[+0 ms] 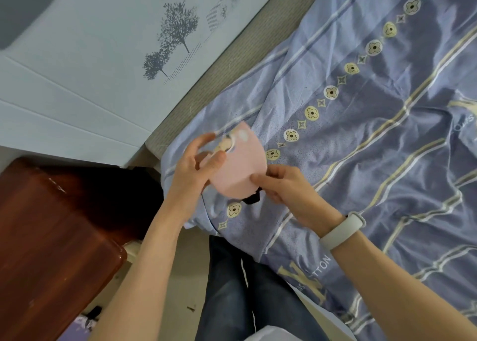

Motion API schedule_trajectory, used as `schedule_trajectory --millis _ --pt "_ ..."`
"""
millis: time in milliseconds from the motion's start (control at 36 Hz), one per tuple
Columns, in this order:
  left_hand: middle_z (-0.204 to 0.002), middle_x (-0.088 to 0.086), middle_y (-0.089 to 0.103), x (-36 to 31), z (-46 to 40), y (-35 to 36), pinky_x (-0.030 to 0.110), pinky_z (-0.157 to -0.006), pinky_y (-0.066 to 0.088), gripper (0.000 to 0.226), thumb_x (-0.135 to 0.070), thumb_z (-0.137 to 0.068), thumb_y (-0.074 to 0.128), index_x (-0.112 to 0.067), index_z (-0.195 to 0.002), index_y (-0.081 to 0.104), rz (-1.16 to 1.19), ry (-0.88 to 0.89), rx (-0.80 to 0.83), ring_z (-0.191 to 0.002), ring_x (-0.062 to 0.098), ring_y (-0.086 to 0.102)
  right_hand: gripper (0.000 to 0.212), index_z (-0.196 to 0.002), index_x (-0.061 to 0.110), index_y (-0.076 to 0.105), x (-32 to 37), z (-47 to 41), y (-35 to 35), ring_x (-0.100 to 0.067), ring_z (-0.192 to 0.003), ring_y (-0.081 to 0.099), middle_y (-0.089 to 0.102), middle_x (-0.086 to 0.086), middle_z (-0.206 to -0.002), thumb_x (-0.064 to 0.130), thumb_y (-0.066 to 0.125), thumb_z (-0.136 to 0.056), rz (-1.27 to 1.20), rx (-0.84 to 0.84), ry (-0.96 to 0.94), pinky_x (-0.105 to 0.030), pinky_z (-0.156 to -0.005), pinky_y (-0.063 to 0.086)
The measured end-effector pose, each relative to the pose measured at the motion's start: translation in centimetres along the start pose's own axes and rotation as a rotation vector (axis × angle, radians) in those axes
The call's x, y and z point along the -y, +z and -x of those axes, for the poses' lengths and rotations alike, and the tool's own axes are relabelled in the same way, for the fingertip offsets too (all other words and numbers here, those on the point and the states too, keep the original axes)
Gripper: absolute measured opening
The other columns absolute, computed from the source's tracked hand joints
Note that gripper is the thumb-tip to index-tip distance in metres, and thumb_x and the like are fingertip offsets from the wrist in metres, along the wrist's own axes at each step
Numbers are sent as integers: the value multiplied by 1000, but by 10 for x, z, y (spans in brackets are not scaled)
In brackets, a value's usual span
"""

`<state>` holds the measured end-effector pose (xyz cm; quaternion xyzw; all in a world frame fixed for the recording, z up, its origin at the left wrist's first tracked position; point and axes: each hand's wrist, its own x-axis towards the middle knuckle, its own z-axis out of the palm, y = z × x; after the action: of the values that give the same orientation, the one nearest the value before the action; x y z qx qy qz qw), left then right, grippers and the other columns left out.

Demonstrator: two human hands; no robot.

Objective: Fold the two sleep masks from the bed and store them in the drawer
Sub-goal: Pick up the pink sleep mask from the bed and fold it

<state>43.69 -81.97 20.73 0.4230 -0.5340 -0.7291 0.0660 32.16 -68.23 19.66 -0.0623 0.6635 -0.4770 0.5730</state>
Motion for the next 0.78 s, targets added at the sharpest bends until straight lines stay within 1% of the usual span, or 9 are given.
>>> schedule_trajectory --millis 56,139,278,361,444,528,611,694,778 --pt "-97 1 67 5 0 3 28 -77 56 32 -19 -77 64 -17 -108 57 134 -120 -28 -92 14 65 21 -65 8 56 -1 -1 -1 -5 -37 30 43 6 -44 16 63 -84 -76 -38 14 -12 -37 27" --pt "-97 2 70 13 1 8 41 -89 53 16 -12 -81 64 -15 -97 64 68 -168 -153 -97 20 66 17 -70 12 59 -2 2 2 -9 -40 37 58 4 -46 18 60 -86 -71 -15 10 -15 -41 32" --pt "-96 1 70 11 5 9 34 -84 54 15 -11 -83 62 -20 -94 65 58 -135 -154 -93 15 67 21 -103 4 60 -6 4 -3 -16 -60 62 73 -7 -84 13 44 -92 -61 166 106 -25 -59 40" --pt "-95 3 70 9 6 8 36 -84 54 14 -11 -82 63 -20 -93 64 15 -137 -102 -92 17 66 18 -94 5 61 -6 5 -6 -17 -73 66 71 -5 -82 10 44 -87 -224 285 141 -28 -69 45" --pt "-99 2 69 7 6 4 32 -80 56 17 -14 -80 66 -20 -96 64 -82 -110 -76 -90 14 67 17 -82 7 59 -7 2 -9 -17 -78 63 65 -5 -82 15 47 -73 -414 267 135 -30 -77 50" --pt "-98 3 69 5 7 -2 29 -79 55 16 -16 -78 68 -23 -92 65 -228 -59 -40 -90 11 66 27 -92 5 59 -6 1 -11 -17 -81 58 61 -6 -90 15 45 -71 -478 241 102 -26 -73 54" --pt "-98 5 69 4 7 -2 26 -84 51 17 -15 -77 69 -27 -89 65 -333 -25 38 -91 13 64 40 -109 4 59 -4 2 -12 -18 -84 57 63 -8 -101 17 43 -75 -511 266 100 -34 -82 44" --pt "-90 -3 69 2 6 -1 16 -76 49 20 -15 -77 70 -32 -84 62 -433 23 109 -84 7 63 37 -106 9 65 -2 2 -14 -28 -103 49 62 -12 -112 22 44 -78 -431 228 66 -41 -90 34" --pt "-89 -7 69 2 6 -3 24 -79 50 26 -13 -77 70 -36 -85 62 -490 7 157 -85 8 64 39 -103 14 68 3 3 -17 -25 -102 57 68 -8 -107 32 59 -70 -412 229 35 -35 -86 42"
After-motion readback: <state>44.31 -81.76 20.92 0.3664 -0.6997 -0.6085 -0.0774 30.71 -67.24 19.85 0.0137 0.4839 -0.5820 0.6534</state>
